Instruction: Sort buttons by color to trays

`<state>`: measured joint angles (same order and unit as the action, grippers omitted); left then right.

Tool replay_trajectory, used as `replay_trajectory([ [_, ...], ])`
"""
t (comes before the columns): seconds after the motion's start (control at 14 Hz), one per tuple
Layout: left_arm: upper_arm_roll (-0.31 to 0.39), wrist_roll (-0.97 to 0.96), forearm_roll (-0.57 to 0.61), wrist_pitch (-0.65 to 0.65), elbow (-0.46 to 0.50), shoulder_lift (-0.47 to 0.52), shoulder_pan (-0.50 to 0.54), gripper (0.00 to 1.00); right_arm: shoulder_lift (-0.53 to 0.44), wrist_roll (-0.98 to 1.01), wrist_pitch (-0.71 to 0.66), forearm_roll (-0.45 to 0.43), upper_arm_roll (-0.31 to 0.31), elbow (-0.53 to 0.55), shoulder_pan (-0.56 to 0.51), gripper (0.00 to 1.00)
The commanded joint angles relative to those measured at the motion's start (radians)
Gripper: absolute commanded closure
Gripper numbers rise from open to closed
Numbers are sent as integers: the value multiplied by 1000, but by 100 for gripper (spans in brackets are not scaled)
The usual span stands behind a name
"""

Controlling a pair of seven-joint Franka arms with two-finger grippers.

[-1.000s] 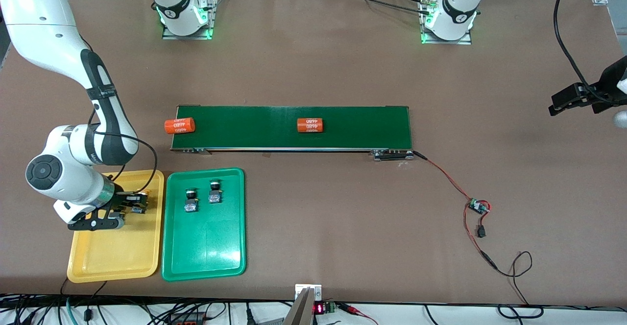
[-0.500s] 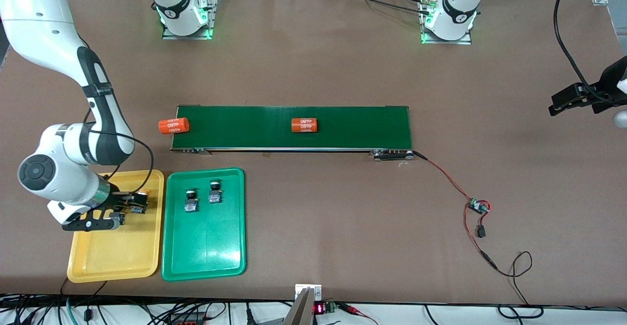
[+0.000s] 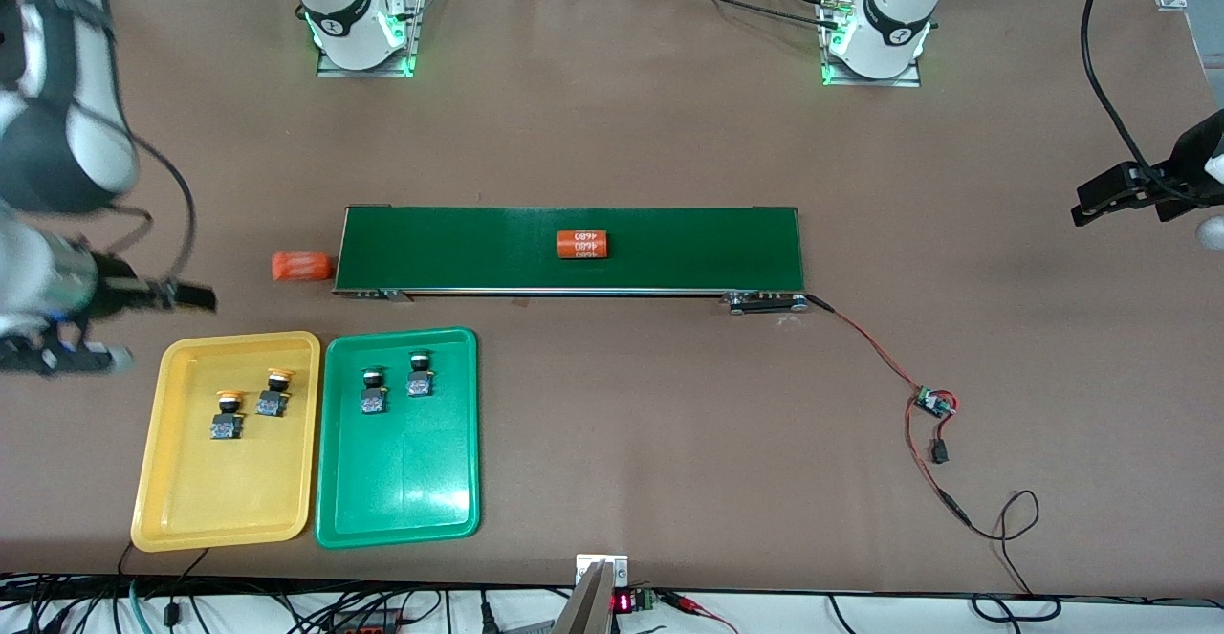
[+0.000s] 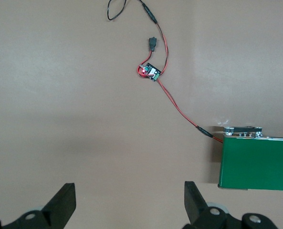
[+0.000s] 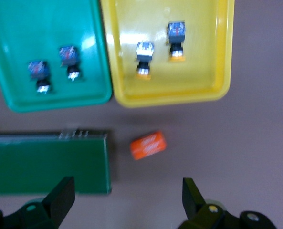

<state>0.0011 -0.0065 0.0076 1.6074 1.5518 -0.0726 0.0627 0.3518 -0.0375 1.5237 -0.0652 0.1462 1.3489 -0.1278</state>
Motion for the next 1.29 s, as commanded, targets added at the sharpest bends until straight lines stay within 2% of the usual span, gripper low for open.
replay_trajectory([
  [0.0, 0, 10, -18, 8, 24, 24, 6, 0, -205, -2, -20, 24, 4, 191, 0, 0],
  [0.14, 0, 10, -18, 8, 24, 24, 6, 0, -305, -2, 15, 24, 4, 303, 1, 0],
  [0.21, 2, 10, -18, 8, 24, 24, 6, 0, -324, -2, 26, 24, 4, 329, 2, 0],
  [0.43, 3, 10, -18, 8, 24, 24, 6, 0, -266, -2, 32, 16, 4, 312, 2, 0],
  [1.21, 5, 11, -18, 8, 24, 24, 6, 0, -269, 4, 41, 15, -11, 303, -13, 0],
])
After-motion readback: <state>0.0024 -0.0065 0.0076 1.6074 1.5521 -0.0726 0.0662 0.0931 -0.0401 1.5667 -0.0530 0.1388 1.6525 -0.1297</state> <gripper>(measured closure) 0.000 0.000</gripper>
